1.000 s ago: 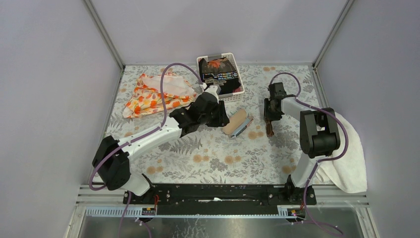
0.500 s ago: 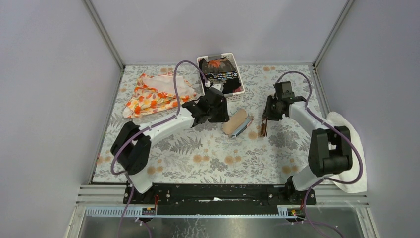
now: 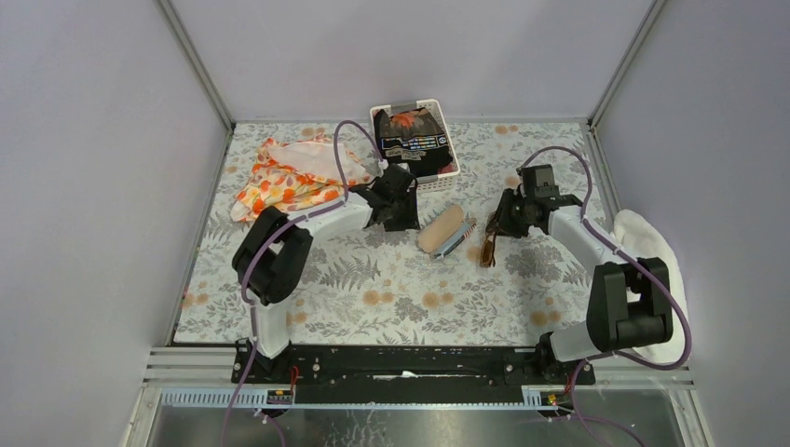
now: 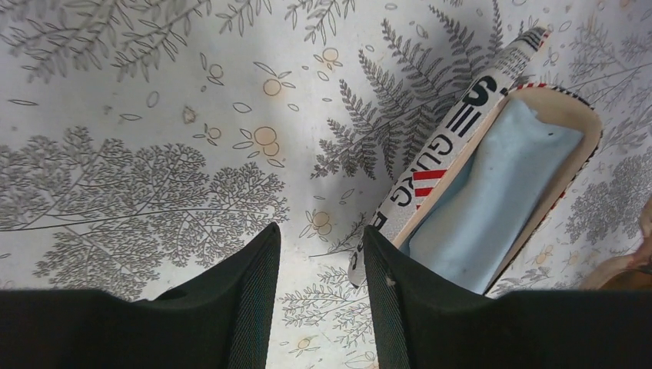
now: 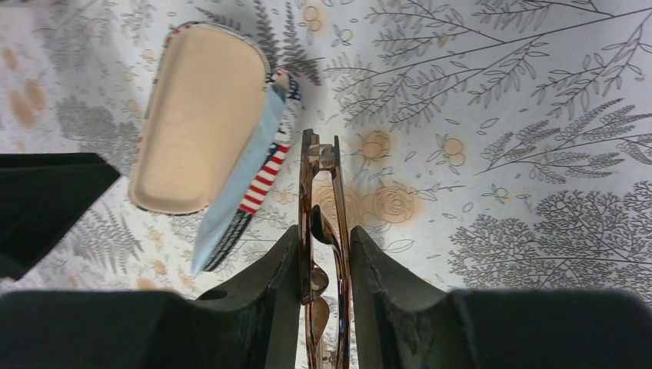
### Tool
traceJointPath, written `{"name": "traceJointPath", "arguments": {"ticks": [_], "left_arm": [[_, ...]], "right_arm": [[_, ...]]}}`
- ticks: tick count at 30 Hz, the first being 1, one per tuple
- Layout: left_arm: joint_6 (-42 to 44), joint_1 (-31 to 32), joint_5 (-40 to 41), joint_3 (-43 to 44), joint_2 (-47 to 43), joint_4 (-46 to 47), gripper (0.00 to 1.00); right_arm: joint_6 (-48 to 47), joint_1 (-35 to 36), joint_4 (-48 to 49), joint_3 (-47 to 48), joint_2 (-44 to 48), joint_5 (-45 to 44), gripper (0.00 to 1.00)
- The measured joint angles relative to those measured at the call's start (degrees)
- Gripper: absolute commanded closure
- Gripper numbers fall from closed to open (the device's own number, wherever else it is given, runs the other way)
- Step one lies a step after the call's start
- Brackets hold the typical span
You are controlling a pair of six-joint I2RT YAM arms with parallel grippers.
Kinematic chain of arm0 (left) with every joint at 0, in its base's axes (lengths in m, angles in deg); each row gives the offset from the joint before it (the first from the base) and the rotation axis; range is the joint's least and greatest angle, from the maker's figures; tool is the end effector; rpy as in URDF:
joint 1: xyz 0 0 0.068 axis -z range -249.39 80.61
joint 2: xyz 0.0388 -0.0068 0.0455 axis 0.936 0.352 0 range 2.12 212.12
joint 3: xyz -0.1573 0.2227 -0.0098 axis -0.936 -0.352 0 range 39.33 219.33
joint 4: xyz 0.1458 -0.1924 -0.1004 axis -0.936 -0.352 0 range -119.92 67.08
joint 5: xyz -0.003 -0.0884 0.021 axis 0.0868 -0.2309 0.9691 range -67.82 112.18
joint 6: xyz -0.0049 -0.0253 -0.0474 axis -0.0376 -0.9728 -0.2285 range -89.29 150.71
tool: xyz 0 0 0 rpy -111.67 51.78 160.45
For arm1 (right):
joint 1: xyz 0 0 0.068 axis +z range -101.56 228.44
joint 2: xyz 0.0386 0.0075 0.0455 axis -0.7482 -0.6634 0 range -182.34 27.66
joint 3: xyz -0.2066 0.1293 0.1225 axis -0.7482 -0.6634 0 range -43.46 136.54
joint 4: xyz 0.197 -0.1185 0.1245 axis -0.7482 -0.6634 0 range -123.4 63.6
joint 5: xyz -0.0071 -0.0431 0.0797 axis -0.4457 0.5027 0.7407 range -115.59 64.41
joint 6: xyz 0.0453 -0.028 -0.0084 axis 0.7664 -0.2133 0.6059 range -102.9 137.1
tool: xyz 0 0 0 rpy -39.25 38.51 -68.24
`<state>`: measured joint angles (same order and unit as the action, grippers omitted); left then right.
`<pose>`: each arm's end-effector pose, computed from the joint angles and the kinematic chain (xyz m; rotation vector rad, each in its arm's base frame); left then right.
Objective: Organize the sunglasses
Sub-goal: Adjust the sunglasses case at the center of the board, then place the sunglasses in the sunglasses case.
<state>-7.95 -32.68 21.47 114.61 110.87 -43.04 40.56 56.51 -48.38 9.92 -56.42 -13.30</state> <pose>0.3262 -0.2440 0.1902 -0.0387 2.5945 -0.5346 0.2960 0.0495 0.2162 0.2474 2.5169 0.4938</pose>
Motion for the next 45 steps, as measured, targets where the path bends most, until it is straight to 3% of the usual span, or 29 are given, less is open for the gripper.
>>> {"name": "traceJointPath", "arguments": {"ticks": [20,33,45], "left_arm": [[-1.0,5.9,-5.7,-3.1,1.4,2.7,0.51],[1.8,4.6,-4.4,4.0,3.9,1.6,0.5],[4.3,1.7,-4.4,7.8,6.7,0.3,0.5]], "right_arm": [[5.8,1.2,4.8,-1.1,2.5,10.9,0.67],[-5.7,3.9,-4.7,15.2,-8.2,11.0,0.64],[-5.6,7.9,-3.9,14.8,-8.8,7.4,0.63]]}}
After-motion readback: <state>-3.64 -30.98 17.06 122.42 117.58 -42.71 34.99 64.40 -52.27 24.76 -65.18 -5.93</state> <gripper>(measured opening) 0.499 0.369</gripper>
